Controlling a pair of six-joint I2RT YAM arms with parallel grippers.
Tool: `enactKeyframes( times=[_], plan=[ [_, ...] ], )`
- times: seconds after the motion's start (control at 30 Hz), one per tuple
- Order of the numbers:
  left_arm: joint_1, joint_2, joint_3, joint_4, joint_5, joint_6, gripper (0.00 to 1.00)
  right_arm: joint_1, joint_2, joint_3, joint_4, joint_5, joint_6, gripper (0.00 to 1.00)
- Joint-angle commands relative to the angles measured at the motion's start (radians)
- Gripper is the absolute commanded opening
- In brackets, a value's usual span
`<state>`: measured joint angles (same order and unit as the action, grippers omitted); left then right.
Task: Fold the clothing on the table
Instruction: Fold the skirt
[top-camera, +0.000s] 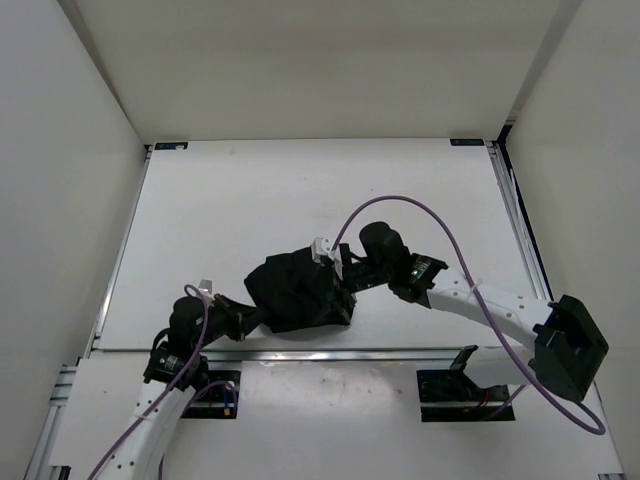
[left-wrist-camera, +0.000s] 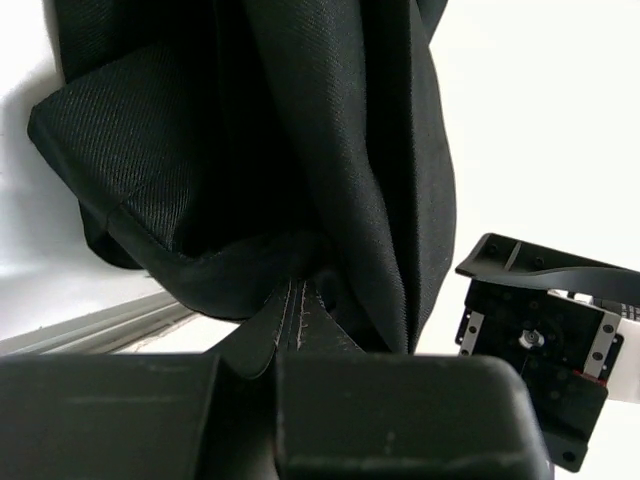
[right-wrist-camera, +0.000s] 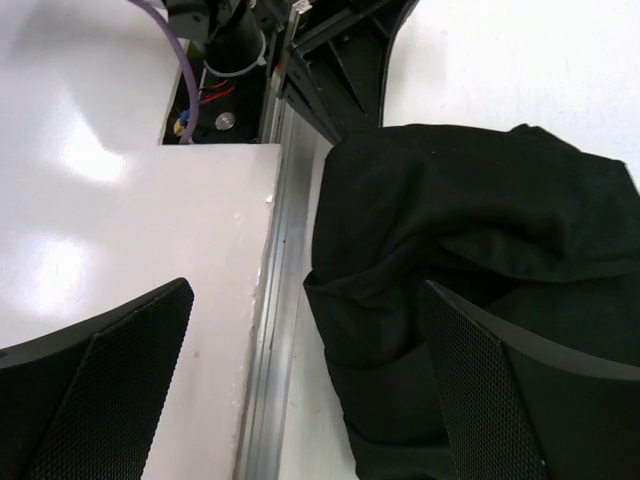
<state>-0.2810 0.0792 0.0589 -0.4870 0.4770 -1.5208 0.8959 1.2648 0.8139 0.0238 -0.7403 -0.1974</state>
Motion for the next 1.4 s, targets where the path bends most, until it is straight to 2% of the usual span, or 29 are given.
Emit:
enactKeyframes(
  times=[0.0,0.2,0.3,0.5,0.67,0.87,0.93,1.1,1.27,1.37],
  plan=[
    [-0.024,0.001,-0.148,-0.138,0.009,0.007,0.00,0.021,-0.007,-0.004,-0.004,-0.021,-0.022,0.99],
    [-0.112,0.039,-0.166,-0.113,-0.044,-0.048,0.00,0.026,0.065,0.024,0.019,0.067,-0.074,0.97],
    [-0.118,0.033,-0.151,-0.120,-0.064,-0.055,0.00,0.028,0.114,0.042,0.027,0.108,-0.100,0.96],
    [-0.044,0.036,-0.079,-0.248,-0.029,0.045,0.00,0.029,0.202,0.110,0.034,0.147,-0.122,0.90],
    [-0.044,0.027,-0.035,-0.286,-0.020,0.045,0.00,0.032,0.248,0.180,0.025,0.116,-0.114,0.89],
    [-0.027,0.016,0.021,-0.346,0.005,0.059,0.00,0.063,0.283,0.199,0.033,0.105,-0.105,0.77],
    [-0.021,0.025,0.045,-0.360,0.015,0.059,0.00,0.060,0.274,0.198,0.022,0.090,-0.106,0.76],
    [-0.029,0.022,0.052,-0.374,0.034,0.062,0.00,0.066,0.246,0.191,-0.010,0.053,-0.096,0.85],
    [-0.030,0.010,0.038,-0.346,0.043,0.040,0.00,0.080,0.260,0.166,-0.004,0.058,-0.096,0.97],
    [-0.030,0.024,0.050,-0.347,0.038,0.047,0.00,0.078,0.288,0.168,0.008,0.055,-0.091,0.98]
  ],
)
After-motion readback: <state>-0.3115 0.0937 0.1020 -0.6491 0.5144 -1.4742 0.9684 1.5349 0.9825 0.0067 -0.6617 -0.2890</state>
